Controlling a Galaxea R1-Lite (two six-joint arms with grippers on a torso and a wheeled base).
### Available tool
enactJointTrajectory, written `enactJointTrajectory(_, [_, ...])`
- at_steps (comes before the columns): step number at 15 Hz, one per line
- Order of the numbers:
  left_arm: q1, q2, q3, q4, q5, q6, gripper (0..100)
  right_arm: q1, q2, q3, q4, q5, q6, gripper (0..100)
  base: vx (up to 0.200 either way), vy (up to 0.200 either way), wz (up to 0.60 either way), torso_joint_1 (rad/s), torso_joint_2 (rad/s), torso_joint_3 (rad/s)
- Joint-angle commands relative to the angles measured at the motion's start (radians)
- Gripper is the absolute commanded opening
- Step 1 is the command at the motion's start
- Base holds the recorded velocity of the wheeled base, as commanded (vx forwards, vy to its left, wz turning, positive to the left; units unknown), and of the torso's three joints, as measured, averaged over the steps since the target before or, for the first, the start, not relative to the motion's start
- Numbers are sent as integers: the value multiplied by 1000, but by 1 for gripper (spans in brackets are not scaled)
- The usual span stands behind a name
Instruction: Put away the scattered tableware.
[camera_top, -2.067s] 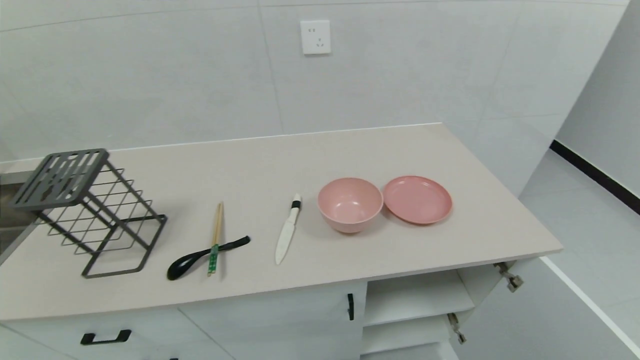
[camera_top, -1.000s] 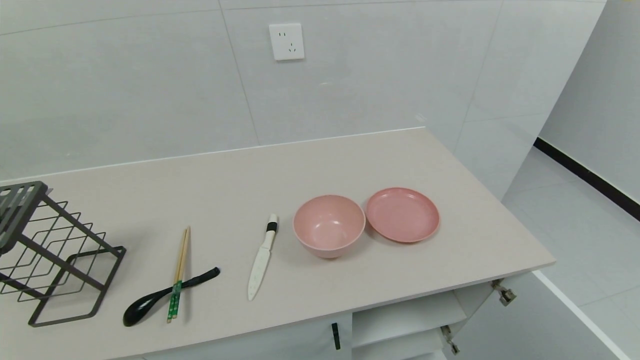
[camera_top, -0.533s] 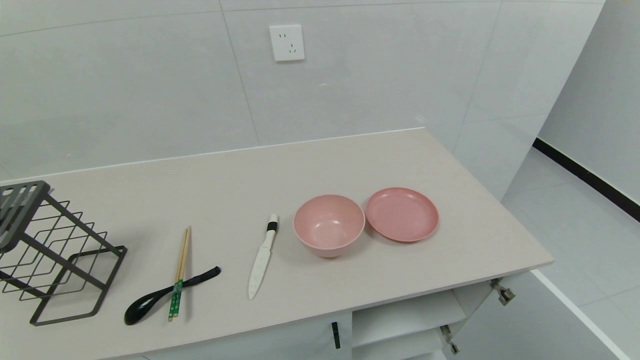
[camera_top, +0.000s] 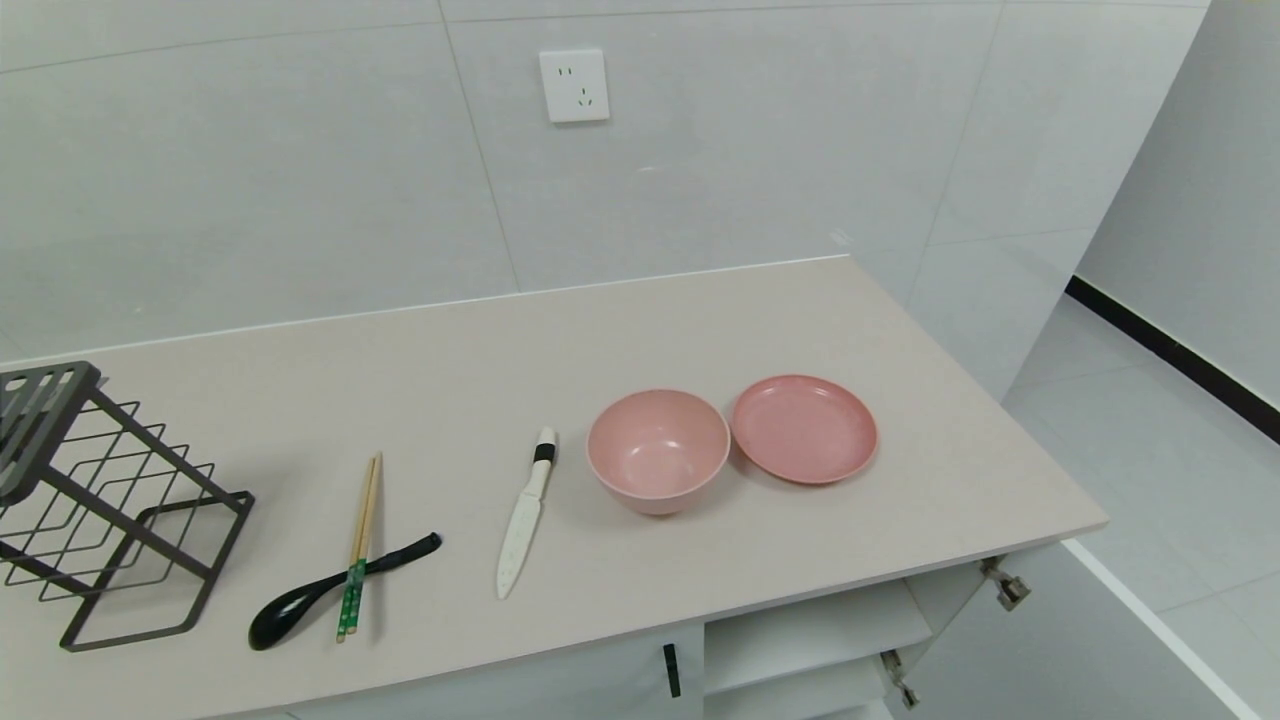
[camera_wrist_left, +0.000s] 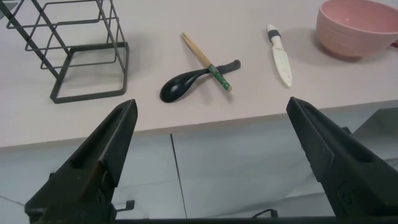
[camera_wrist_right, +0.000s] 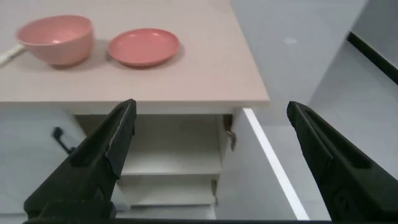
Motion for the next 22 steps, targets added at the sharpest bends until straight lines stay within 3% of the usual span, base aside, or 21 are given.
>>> enactJointTrajectory(1, [-1,1,0,-2,0,-1,100,11,101,-70,-1,60,3,100,0,0,0,0,0,0])
enactJointTrajectory(8, [-1,1,0,-2,0,0,100,137,331,-99,-64,94,-2,100,0,0,0,0,0,0])
enactJointTrajectory(12, [-1,1,0,-2,0,0,100,229,514,-85,-298,98,-6,100,0,0,0,0,0,0])
enactJointTrajectory(16, [-1,1,0,-2,0,0,100,251,678,36,-637,152,-62,100,0,0,0,0,0,0])
enactJointTrajectory(22, [-1,1,0,-2,0,0,100,260,865,-6,-757,157,-59,100,0,0,0,0,0,0])
